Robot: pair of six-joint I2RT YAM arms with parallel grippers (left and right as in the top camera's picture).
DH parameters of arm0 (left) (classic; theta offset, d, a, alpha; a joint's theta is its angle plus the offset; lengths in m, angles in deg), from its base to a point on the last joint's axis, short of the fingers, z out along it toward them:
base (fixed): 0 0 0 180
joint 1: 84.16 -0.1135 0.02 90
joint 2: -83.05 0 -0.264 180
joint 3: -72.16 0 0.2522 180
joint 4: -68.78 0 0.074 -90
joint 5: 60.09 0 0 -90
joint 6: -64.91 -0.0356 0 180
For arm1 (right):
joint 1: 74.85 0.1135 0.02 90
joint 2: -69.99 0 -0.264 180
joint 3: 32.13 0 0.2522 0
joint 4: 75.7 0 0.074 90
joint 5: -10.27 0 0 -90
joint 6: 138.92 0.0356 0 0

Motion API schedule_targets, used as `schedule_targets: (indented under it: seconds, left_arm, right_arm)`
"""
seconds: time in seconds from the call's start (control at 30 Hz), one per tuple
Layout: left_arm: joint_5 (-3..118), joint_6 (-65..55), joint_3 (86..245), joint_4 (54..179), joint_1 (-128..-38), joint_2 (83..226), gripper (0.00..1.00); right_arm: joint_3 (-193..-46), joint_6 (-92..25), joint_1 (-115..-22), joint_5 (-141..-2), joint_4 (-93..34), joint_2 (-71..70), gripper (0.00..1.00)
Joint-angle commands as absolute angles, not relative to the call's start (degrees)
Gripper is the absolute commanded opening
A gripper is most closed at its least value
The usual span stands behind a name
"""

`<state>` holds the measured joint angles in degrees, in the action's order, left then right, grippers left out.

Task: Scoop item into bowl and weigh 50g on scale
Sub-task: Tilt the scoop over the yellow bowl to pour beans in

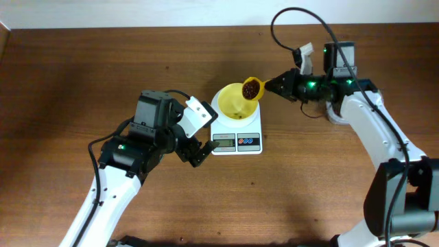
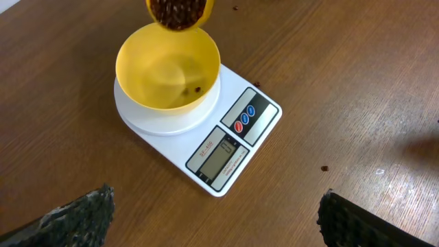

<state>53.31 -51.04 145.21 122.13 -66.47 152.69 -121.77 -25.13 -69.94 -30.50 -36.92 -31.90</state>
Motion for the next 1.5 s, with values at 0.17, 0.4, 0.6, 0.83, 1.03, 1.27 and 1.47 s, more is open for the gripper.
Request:
schedule_targets:
  seconds: [0.17,0.4,0.6,0.83,1.03,1.27,1.47]
  left_arm:
    - [54.1,-51.8,144.9,122.0,-66.7,152.1,0.99]
    - [54.1,-51.8,144.9,122.0,-66.7,152.1,0.99]
    - [54.1,-51.8,144.9,122.0,-66.7,152.1,0.99]
    - [54.1,-51.8,144.9,122.0,-66.7,152.1,0.99]
    - [54.1,-51.8,144.9,122.0,-66.7,152.1,0.99]
    - [54.1,-51.8,144.9,122.0,-66.7,152.1,0.99]
    - [54.1,-51.8,144.9,122.0,-66.7,152.1,0.99]
  right_arm:
    - [-122.6,-26.2,-68.4,-34.0,-37.1,-30.7,0.04]
    - [-122.6,-26.2,-68.4,-36.5,-37.1,-30.7,0.04]
    - [-122.6,-27.7,-67.7,-37.8,-37.1,-30.7,0.04]
    - [-122.6,-29.5,-64.8,-41.7,-37.1,-30.7,0.04]
    - [-122.6,-31.2,-64.7,-42.1,-37.1,-30.7,0.04]
    - [-122.6,-35.2,-64.6,-42.1,-37.1,-30.7,0.04]
    - [-122.6,-36.8,-64.6,-42.1,-37.1,-30.7,0.04]
